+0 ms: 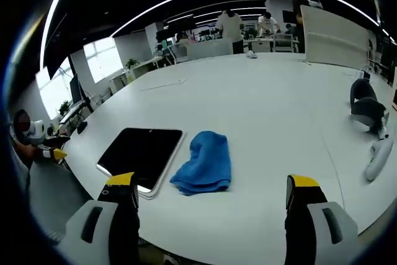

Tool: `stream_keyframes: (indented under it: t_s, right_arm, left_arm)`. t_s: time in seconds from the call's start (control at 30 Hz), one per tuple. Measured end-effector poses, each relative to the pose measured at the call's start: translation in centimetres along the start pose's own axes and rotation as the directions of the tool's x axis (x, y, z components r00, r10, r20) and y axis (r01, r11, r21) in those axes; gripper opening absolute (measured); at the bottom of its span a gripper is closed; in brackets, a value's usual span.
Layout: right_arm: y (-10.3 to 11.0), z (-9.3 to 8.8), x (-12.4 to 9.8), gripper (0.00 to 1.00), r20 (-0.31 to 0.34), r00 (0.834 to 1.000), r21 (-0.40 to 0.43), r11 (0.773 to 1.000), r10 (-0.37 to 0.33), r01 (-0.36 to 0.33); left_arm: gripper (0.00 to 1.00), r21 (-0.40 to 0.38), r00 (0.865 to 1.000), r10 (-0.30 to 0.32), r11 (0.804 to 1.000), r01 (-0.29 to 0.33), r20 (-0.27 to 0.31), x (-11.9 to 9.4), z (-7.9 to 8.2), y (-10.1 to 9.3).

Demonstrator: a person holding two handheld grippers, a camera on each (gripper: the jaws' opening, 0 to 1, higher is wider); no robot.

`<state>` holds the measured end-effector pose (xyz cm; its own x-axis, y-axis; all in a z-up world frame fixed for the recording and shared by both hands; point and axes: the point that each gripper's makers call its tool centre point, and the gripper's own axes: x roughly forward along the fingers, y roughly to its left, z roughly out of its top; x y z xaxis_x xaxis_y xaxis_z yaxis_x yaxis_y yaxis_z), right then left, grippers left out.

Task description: Wipe the mirror surface with the cleaning cloth until all visible marks leave the cleaned area.

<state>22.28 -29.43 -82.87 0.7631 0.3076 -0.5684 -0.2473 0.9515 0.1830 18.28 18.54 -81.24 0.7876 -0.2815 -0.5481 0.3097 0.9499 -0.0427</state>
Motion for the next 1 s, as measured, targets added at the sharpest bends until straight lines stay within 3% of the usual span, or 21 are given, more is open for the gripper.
stream_keyframes:
  t_s: [1.0]
  right_arm:
    - [-0.37,0.61,0.83,0.96,0.002,1.0,-0.005,1.0,-0.008,0.008]
  left_arm:
    - [0.99,-0.038,1.0,-0.017,0.999,0.018,0.014,0.44,-0.02,-0.07]
